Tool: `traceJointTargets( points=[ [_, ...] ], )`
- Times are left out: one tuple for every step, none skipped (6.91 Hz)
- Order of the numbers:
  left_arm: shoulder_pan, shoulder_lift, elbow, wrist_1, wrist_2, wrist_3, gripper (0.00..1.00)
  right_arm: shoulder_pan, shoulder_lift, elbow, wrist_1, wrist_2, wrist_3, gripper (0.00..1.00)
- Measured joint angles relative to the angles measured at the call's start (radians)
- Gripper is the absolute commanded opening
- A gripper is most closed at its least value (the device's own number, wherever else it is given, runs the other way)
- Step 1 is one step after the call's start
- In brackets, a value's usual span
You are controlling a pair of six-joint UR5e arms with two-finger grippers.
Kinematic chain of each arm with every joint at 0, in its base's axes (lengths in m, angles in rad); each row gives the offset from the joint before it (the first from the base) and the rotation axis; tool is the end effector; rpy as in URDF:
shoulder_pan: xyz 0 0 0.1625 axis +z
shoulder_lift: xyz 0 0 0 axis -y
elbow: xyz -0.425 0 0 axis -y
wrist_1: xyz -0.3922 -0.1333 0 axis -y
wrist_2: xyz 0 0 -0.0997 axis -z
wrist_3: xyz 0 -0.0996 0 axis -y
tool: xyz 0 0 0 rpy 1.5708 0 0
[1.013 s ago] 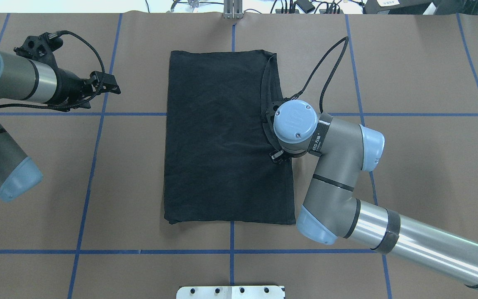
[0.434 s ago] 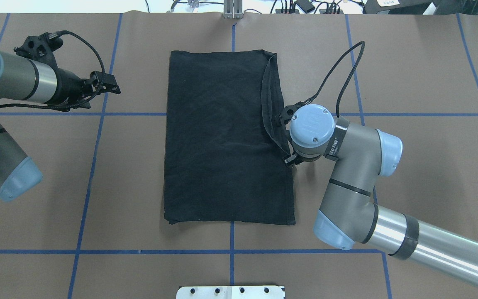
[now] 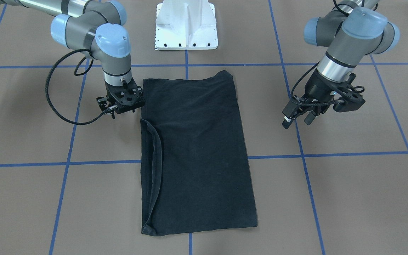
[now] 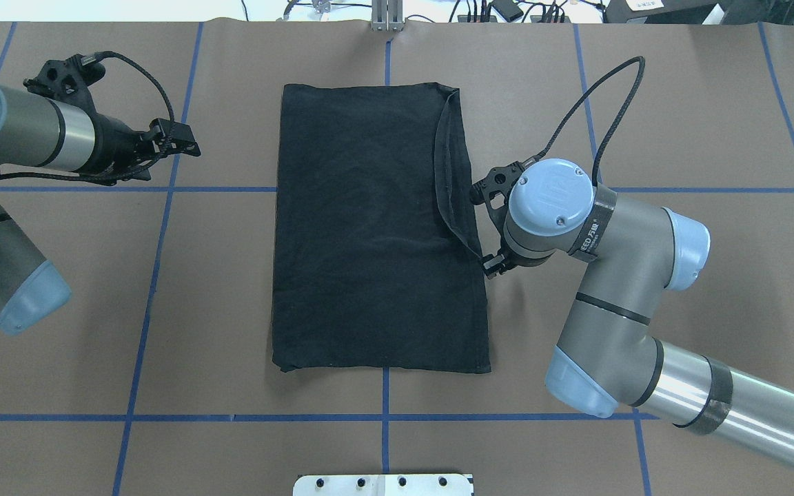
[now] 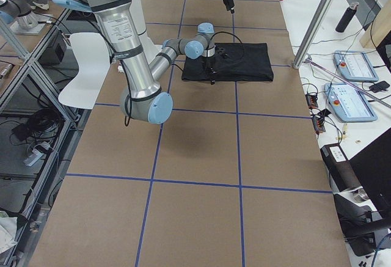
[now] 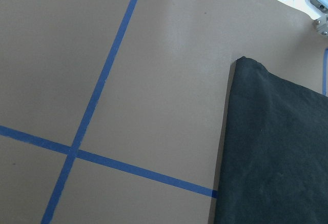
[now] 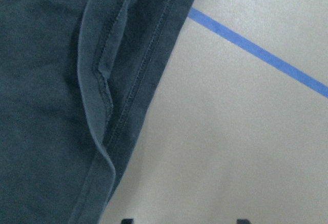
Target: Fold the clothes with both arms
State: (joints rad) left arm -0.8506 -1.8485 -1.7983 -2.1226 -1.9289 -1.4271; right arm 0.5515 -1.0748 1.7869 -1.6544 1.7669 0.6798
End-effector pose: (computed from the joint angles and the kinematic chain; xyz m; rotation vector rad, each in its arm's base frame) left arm 0.3151 -0.5083 0.3404 0.2154 1.0816 -0.4456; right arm -0.4831 -0.4309 0.3004 0.2730 -0.5995 -0.3888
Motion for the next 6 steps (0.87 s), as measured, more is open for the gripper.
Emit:
traceJointTargets(
  points=[
    [0.0,0.0,0.0,0.0,0.0,0.001,1.0,0.01,0.033,-0.009,0.002,0.003,0.007,0.76],
    [-0.001,0.001,0.0,0.0,-0.001,0.003,1.0,0.023,0.086,-0.04,0.003,0.002,0.012,0.76],
    [-0.001,0.001,0.001,0.0,-0.001,0.004,1.0,0.039,0.148,-0.095,0.004,0.001,0.016,0.76],
    [-0.001,0.001,0.001,0.0,-0.001,0.005,1.0,0.055,0.216,-0.171,0.004,-0.001,0.017,0.76],
    [-0.001,0.002,0.002,-0.001,-0.002,0.005,1.0,0.065,0.271,-0.253,0.014,-0.002,0.017,0.76],
    [0.0,0.003,0.003,-0.002,-0.002,0.006,1.0,0.071,0.304,-0.33,0.052,-0.003,0.023,0.76]
  ],
)
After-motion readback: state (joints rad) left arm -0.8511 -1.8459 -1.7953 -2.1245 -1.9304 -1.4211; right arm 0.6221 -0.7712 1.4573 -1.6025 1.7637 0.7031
